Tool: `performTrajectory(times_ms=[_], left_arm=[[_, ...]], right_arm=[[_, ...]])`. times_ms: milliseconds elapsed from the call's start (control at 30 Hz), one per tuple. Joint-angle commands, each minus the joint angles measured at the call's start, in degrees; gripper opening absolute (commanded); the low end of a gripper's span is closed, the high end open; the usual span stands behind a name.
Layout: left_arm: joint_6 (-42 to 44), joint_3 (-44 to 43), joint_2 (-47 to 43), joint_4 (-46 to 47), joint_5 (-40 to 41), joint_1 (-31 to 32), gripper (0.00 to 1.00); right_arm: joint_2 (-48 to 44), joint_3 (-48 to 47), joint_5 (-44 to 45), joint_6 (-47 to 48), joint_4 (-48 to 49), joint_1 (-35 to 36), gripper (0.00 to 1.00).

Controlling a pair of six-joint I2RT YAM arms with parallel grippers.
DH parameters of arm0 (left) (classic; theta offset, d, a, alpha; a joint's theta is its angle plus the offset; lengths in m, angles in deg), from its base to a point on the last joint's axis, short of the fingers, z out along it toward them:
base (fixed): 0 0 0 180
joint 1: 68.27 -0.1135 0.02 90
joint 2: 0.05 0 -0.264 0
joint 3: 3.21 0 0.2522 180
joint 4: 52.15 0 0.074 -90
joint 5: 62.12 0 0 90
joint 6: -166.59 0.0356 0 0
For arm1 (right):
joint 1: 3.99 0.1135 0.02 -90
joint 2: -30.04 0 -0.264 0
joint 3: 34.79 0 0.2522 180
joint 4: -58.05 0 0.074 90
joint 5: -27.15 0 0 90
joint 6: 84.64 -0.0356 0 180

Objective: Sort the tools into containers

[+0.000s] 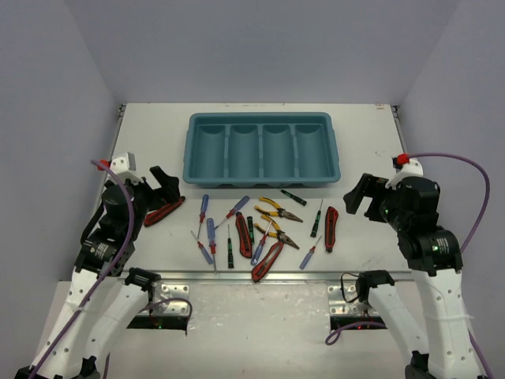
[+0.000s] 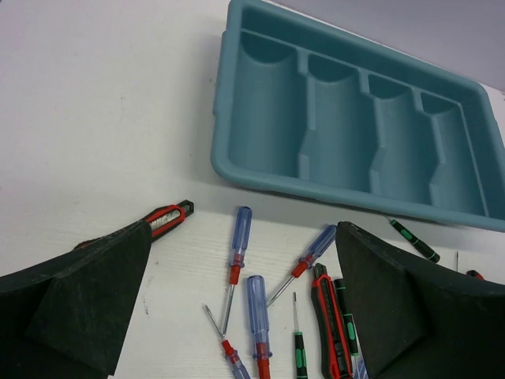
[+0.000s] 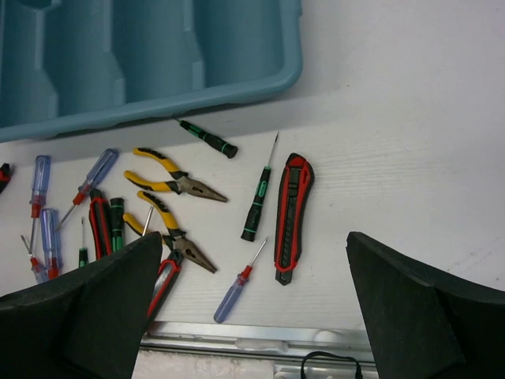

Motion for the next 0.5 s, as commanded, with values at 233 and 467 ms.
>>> performTrajectory(times_ms=[233,467], left_arm=[[0.01,0.2,-0.16,3.11,-1.15,0.91,1.0],[0.01,0.2,0.16,3.21,-1.37,0.91,1.0]], right_arm=[[2.26,4.15,-2.06,-2.27,5.32,0.13,0.99],[14.96,6.18,1.01,-3.64,4.91,0.05,0.99]])
